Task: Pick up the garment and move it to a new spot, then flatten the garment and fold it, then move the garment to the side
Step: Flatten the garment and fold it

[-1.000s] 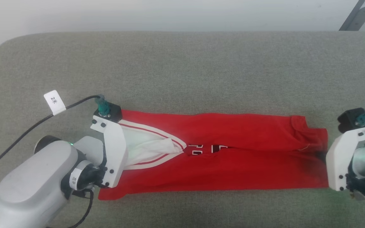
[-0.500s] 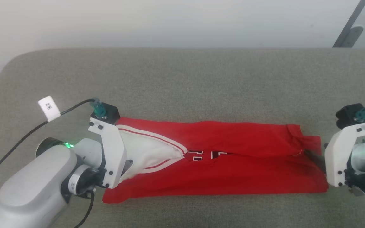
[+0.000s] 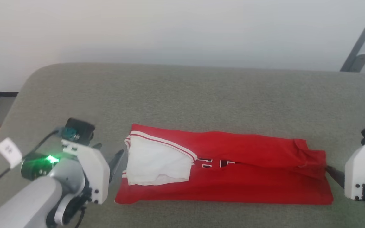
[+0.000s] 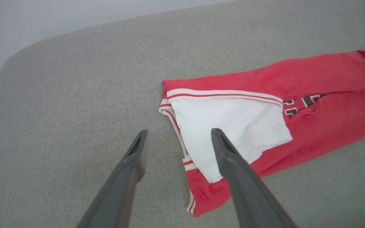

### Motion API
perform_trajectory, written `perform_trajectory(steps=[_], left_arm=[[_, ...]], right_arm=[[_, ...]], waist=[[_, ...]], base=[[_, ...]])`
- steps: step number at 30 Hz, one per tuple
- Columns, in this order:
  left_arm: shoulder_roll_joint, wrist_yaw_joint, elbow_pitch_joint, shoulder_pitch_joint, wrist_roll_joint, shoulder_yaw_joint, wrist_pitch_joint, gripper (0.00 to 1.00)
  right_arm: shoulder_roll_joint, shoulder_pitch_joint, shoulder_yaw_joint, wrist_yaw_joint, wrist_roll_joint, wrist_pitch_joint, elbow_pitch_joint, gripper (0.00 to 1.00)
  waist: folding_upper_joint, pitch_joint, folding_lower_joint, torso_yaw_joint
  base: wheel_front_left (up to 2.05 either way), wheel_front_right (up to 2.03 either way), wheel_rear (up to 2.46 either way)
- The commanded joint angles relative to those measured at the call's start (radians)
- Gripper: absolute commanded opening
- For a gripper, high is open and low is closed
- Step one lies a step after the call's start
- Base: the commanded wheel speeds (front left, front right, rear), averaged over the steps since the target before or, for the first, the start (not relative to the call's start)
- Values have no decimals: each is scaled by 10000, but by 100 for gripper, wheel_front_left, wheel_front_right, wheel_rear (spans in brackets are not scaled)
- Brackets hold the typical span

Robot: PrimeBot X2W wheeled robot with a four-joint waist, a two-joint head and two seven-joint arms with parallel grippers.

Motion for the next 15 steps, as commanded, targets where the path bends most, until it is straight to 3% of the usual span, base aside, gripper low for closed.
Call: perform_trajectory(steps=[1,15], left_arm=[[8,89,-37,292,43,124,-356,100],[229,512,-46,1933,46,1080,-3280,100]], right_arm=[[109,127,-93,-16,-60,-3,146,100],[237,-247,-228,-16,-219,-797,2261,100]], waist=[[-1,-105,0,154],[-1,-220,0,899]], base=[[0,0,0],[0,0,0]])
